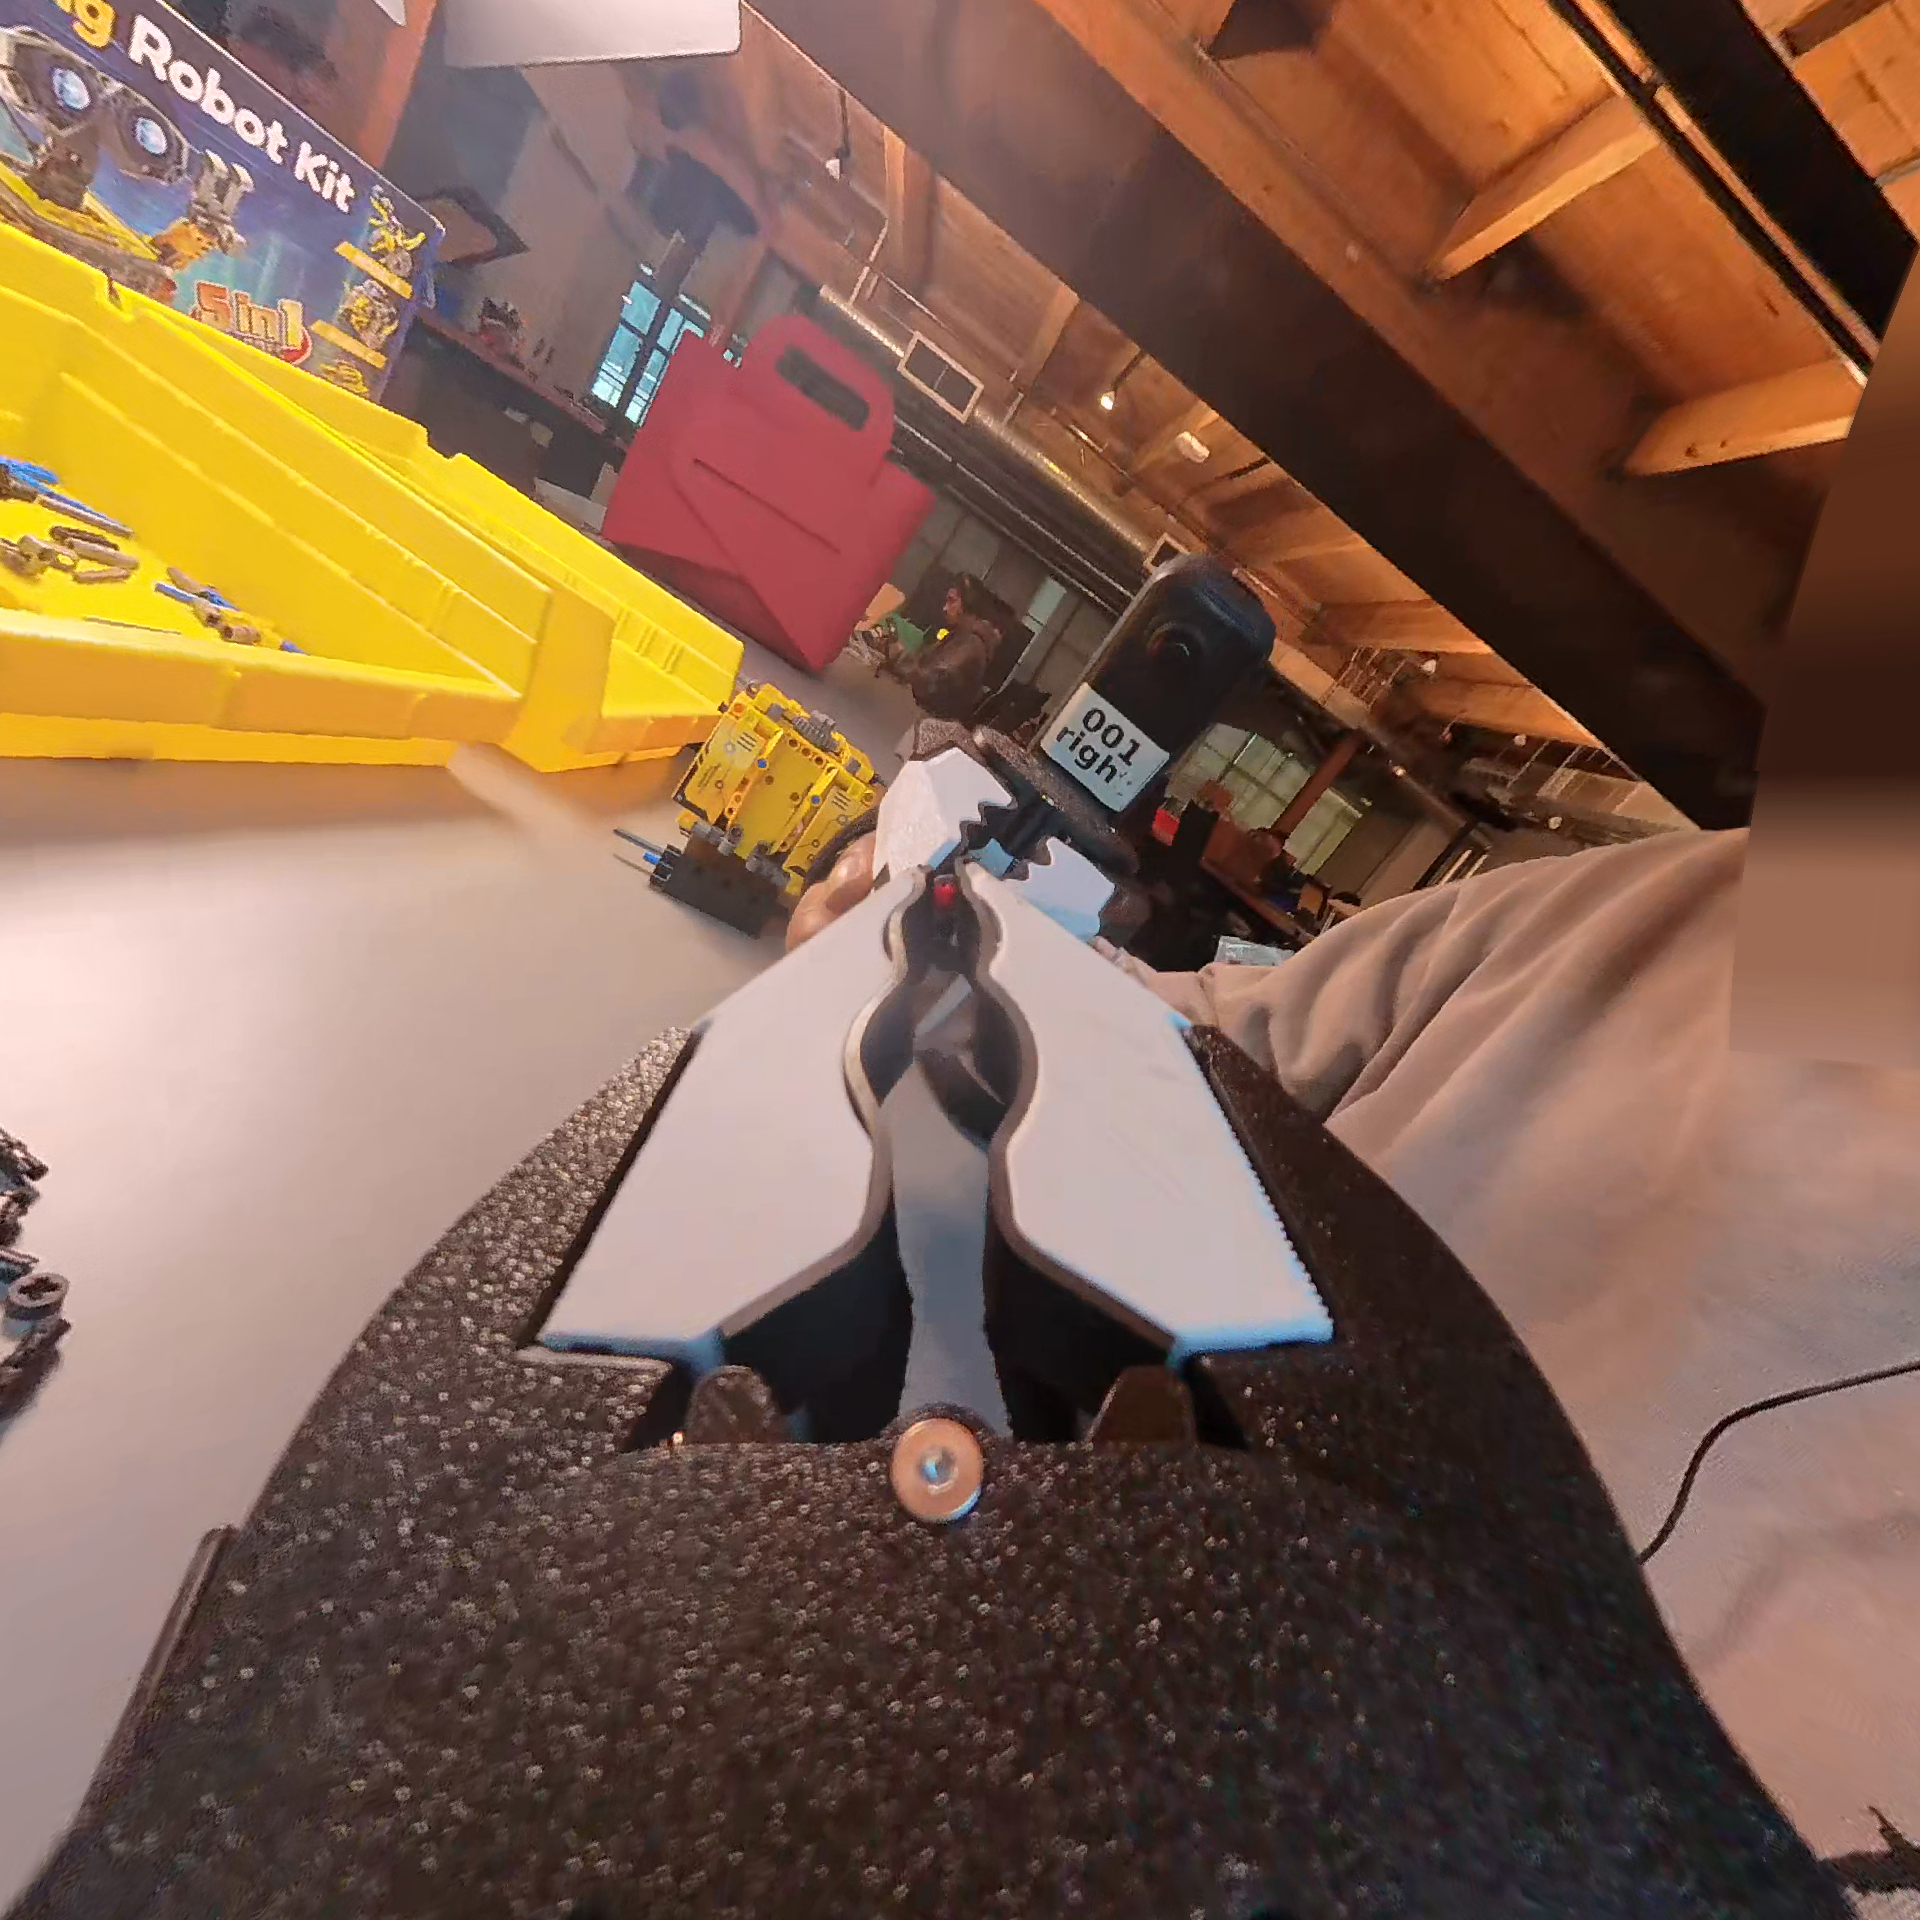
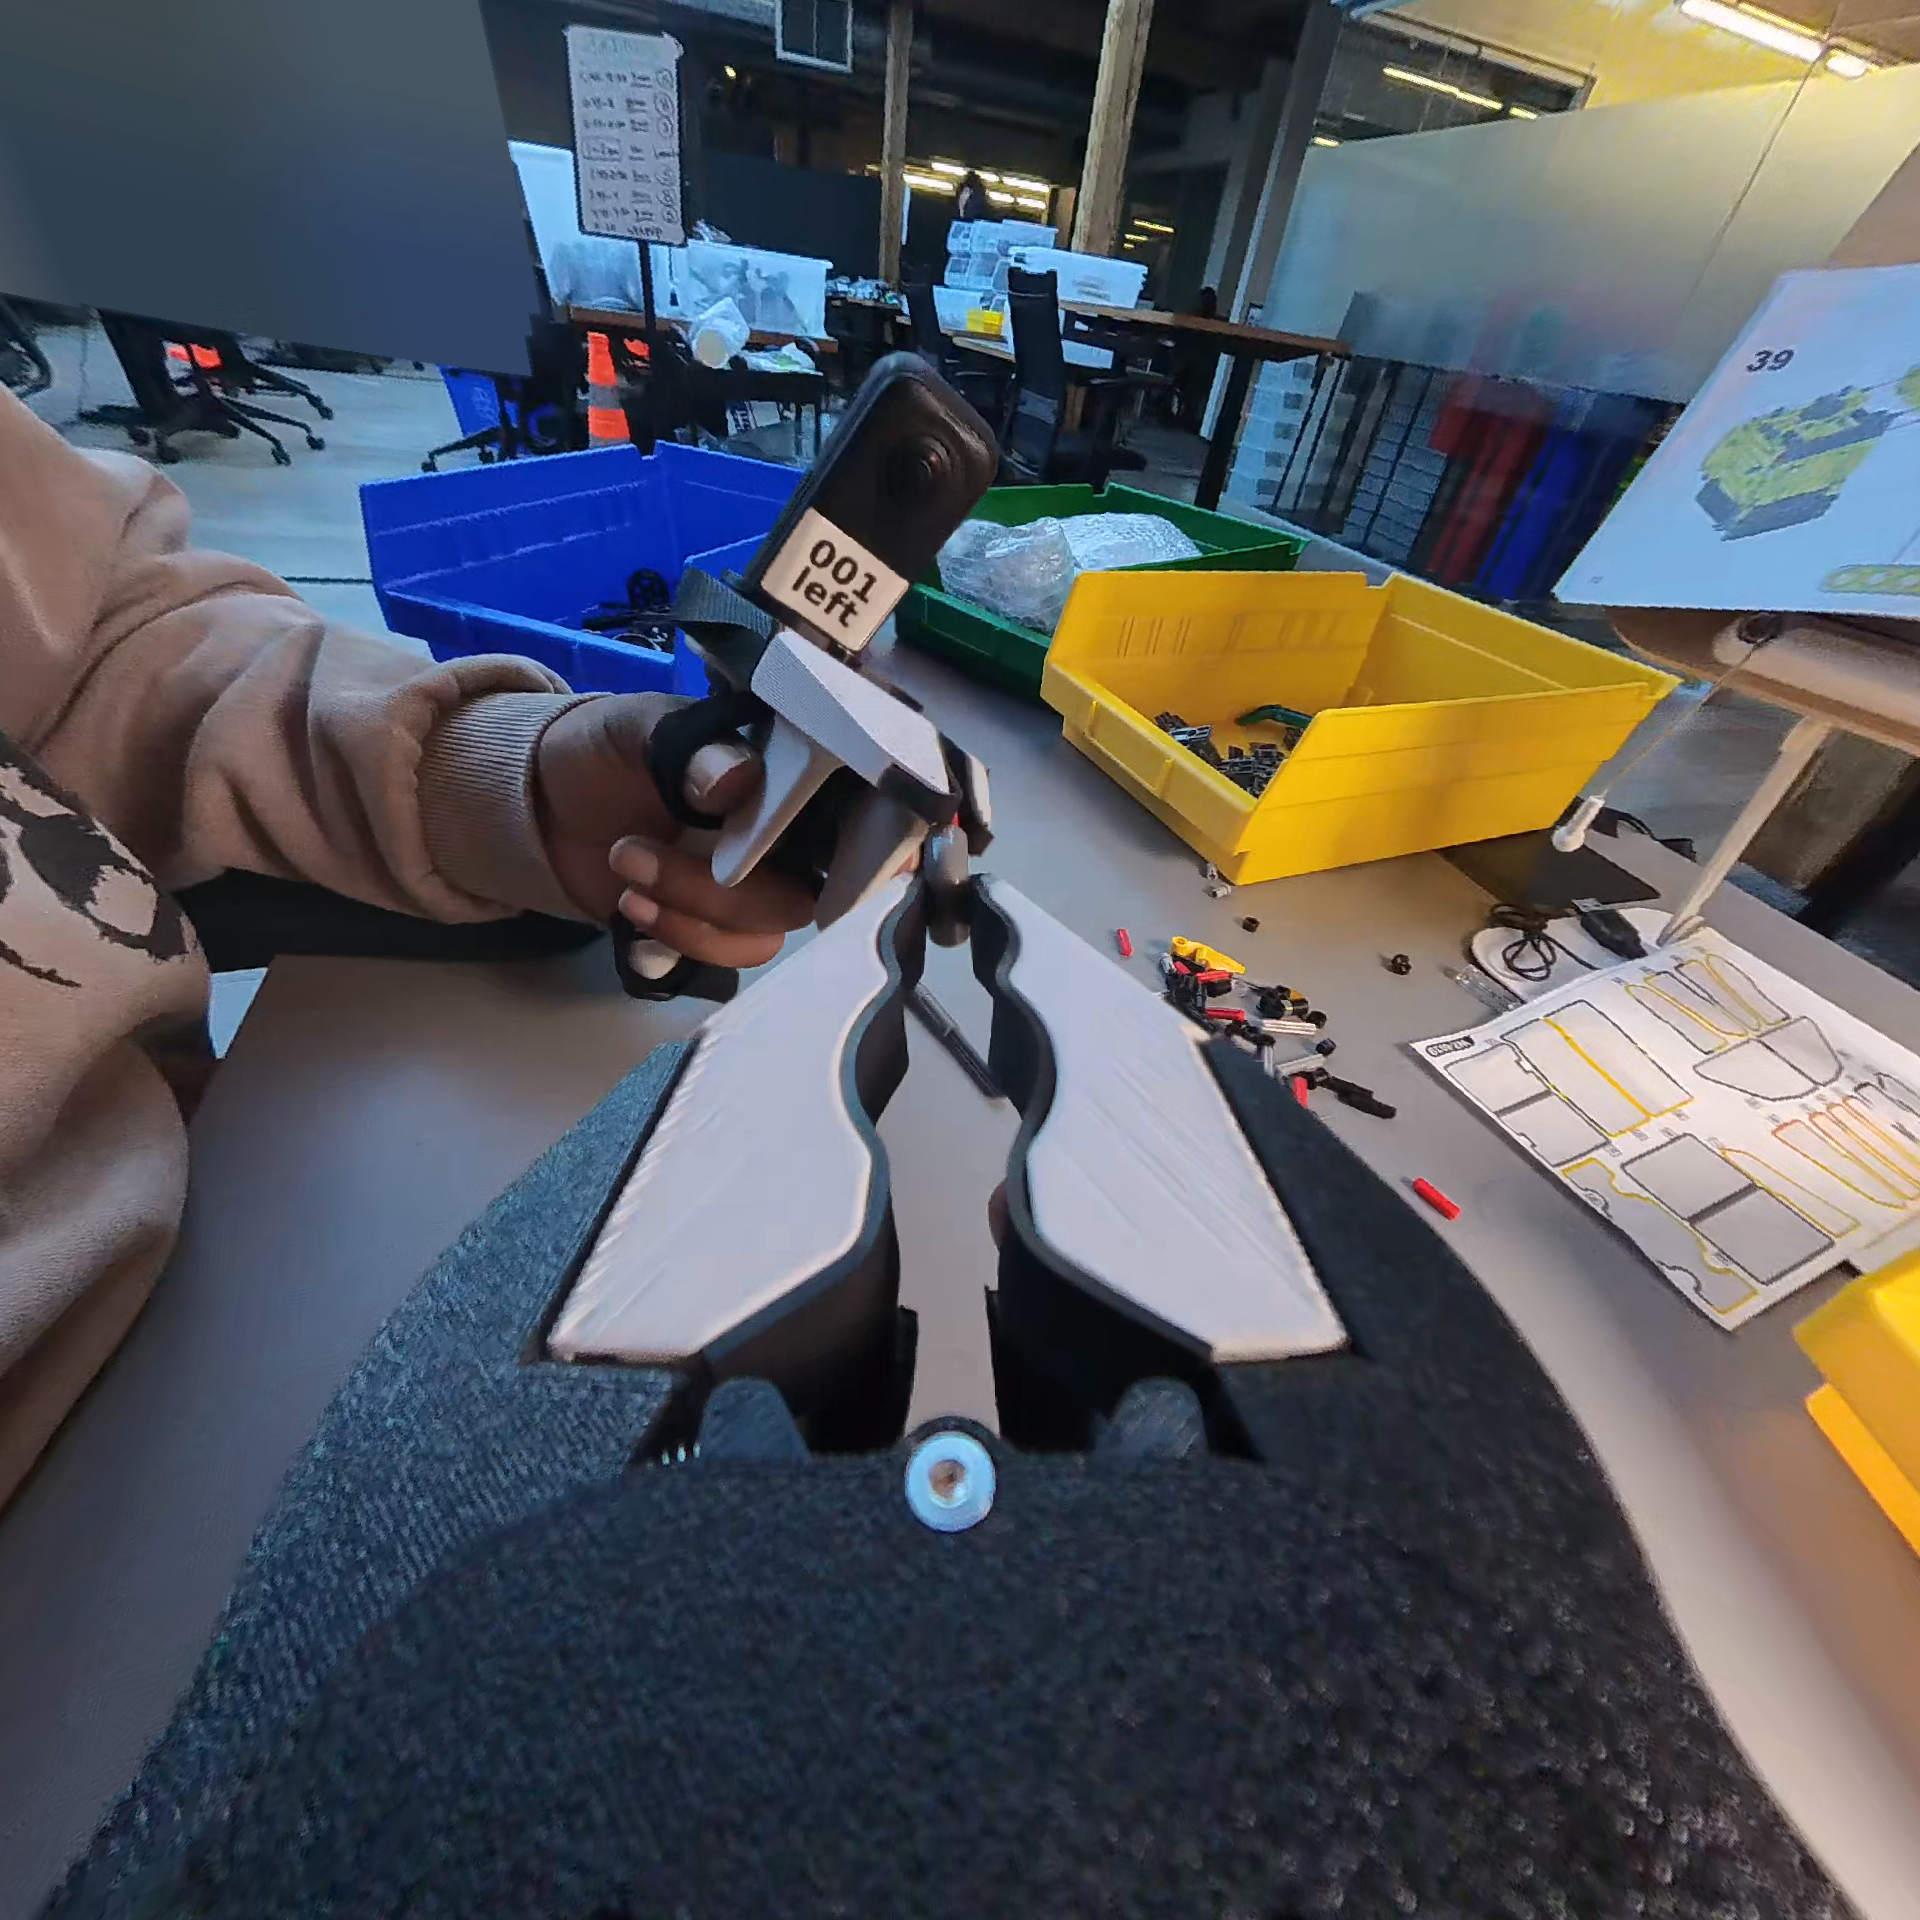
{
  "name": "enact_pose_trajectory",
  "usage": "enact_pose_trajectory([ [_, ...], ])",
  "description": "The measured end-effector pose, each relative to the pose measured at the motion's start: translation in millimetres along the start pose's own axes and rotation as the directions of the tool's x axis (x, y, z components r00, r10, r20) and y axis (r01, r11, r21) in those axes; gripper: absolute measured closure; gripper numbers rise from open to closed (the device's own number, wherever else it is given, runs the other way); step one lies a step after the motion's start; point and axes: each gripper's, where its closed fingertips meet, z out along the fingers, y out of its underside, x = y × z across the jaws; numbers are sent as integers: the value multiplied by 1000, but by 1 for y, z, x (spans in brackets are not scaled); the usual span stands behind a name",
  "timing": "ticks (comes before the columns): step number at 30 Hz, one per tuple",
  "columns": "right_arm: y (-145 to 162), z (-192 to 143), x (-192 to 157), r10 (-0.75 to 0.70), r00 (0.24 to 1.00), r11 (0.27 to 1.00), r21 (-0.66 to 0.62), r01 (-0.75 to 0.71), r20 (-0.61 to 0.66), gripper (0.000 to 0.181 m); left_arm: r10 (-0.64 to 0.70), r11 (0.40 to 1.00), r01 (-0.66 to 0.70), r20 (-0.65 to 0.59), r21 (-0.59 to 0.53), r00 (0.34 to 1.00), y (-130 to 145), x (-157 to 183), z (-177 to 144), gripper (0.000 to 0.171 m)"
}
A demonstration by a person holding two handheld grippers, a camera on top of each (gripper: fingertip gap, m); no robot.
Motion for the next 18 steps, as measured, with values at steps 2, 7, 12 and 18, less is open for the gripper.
enact_pose_trajectory([
  [2,1,-1,-2,4,1000,1000,-13,-4,19,175,63,997,-62,22,-35,998,3,0,0,169],
  [7,14,-1,-12,26,995,997,-76,-19,91,176,246,947,-233,31,-221,969,19,-1,-6,168],
  [12,30,-1,-23,23,988,986,-166,3,154,176,454,806,-403,15,-433,891,42,-8,-16,166],
  [18,51,2,-29,-2,982,961,-270,54,190,176,571,626,-451,-21,-636,821,70,-22,-30,166],
])
